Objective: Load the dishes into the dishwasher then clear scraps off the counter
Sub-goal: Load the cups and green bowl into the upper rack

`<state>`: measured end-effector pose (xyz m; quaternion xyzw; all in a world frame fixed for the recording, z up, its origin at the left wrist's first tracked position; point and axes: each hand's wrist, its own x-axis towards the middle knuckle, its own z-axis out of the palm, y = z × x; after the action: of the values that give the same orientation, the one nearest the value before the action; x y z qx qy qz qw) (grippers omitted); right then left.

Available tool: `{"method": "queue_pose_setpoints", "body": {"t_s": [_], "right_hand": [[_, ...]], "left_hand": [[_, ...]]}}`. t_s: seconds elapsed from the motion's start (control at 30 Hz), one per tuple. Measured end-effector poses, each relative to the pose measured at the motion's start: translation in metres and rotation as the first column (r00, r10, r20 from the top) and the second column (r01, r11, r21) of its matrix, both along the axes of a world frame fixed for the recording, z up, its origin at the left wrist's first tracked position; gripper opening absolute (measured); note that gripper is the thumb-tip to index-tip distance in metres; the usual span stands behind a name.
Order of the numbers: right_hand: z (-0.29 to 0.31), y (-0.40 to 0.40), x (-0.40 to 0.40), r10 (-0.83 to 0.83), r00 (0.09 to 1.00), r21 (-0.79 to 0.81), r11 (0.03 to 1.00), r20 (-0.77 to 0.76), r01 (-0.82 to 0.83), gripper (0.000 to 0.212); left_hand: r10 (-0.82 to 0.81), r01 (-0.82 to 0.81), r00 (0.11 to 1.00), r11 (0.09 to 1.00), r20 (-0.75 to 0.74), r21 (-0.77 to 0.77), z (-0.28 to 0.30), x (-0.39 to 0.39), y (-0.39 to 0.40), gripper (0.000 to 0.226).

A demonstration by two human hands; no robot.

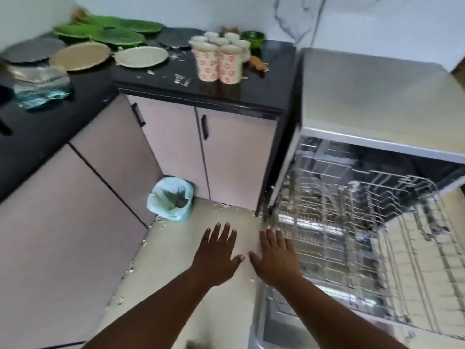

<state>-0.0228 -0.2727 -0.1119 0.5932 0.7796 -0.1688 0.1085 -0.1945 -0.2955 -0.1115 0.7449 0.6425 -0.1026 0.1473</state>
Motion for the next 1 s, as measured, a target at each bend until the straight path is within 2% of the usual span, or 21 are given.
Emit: {"method": "queue_pose_setpoints", "body": {"t_s": [0.13,0.23,0.33,0.5,0.6,0.77,0.9,1.0], "right_hand": [[0.018,0.016,-0.09,0.065,0.997,0.024,0.998,-0.033,-0.064,0.076],[0.03,0.035,-0.129,0.097,0.994,0.057,0.994,-0.041,-0.095,0.074],[0.039,0.059,-0.155,0.108,0.993,0.081,0.991,-0.05,-0.104,0.075],[0.052,0.107,-0.18,0.067,0.991,0.141,0.989,-0.116,-0.051,0.074],[0.059,0.145,-0.187,0.008,0.987,0.164,0.986,-0.159,0.018,0.075],[0.092,0.231,-0.206,0.025,0.967,0.278,0.959,-0.255,0.049,0.076],[0.134,0.304,-0.21,0.07,0.933,0.378,0.923,-0.353,0.074,0.077],[0.161,0.353,-0.207,0.044,0.904,0.405,0.902,-0.426,0.147,0.083]], "left_hand": [[0.056,-0.055,0.998,0.997,-0.016,0.046,0.017,-0.088,0.009,0.112],[0.088,-0.088,0.996,0.993,0.001,0.08,0.024,-0.128,0.022,0.127],[0.126,-0.128,0.992,0.987,0.019,0.101,0.035,-0.153,0.038,0.125],[0.109,-0.105,0.994,0.986,-0.019,0.131,0.061,-0.178,0.089,0.129],[0.113,-0.111,0.994,0.981,-0.006,0.16,0.071,-0.186,0.131,0.118],[0.179,-0.192,0.98,0.962,0.081,0.194,0.096,-0.197,0.211,0.13],[0.233,-0.284,0.948,0.926,0.216,0.249,0.125,-0.199,0.282,0.125],[0.242,-0.338,0.916,0.895,0.32,0.29,0.145,-0.195,0.333,0.088]]}}
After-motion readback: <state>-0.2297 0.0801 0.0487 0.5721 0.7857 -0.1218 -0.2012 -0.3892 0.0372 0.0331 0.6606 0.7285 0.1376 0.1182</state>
